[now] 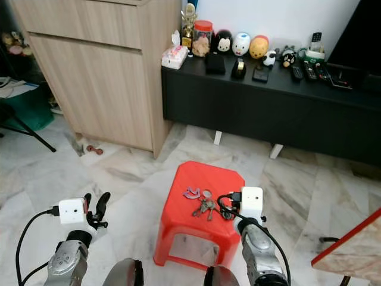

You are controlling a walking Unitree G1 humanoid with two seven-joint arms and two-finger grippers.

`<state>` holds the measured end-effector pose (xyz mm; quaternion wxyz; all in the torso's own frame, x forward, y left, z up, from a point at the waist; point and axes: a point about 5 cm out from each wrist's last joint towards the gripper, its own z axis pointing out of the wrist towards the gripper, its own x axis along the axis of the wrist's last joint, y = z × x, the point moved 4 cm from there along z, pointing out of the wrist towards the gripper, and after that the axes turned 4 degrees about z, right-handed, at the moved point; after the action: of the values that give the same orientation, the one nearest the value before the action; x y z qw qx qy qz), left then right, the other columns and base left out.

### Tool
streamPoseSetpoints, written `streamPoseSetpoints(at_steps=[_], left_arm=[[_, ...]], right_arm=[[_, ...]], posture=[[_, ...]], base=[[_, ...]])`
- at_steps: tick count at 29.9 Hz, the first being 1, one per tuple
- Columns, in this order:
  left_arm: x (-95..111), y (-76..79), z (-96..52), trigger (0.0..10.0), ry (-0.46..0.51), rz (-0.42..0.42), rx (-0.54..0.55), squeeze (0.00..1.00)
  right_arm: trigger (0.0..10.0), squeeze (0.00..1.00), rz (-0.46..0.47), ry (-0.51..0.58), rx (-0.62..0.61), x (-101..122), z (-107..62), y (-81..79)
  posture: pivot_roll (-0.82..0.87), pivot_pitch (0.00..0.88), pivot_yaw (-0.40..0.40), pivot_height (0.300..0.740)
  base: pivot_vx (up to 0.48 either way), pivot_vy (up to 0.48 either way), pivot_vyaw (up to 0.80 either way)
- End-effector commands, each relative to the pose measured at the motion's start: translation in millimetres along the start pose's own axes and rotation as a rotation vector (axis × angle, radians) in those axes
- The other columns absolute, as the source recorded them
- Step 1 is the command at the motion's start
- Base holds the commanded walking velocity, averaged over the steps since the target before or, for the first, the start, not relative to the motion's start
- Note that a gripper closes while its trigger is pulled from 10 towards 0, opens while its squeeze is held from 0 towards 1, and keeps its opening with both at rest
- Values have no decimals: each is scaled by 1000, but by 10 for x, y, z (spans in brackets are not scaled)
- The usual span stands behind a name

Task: Hang keys on a hook

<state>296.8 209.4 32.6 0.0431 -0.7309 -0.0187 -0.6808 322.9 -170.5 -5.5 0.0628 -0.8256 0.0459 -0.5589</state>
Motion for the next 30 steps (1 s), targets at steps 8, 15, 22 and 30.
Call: streamPoseSetpoints(at_steps=[8,15,22,30], left_arm=[[44,-8,23,10000,9,11,-6,0],[60,12,21,10000,15,24,-21,0],[67,27,21,10000,18,32,-33,0],[73,38,23,10000,19,36,-39,0]], right_arm=[[10000,0,17,12,5,41,28,-40],[10000,0,23,13,0,36,28,-45],[10000,0,38,26,-49,48,24,21],[10000,0,49,39,-95,94,34,96]], posture=[[146,63,-89,636],[149,67,-86,636],[151,69,-86,636],[152,69,-86,636]], base=[[0,289,0],[0,0,0],[0,0,0],[0,0,-235]])
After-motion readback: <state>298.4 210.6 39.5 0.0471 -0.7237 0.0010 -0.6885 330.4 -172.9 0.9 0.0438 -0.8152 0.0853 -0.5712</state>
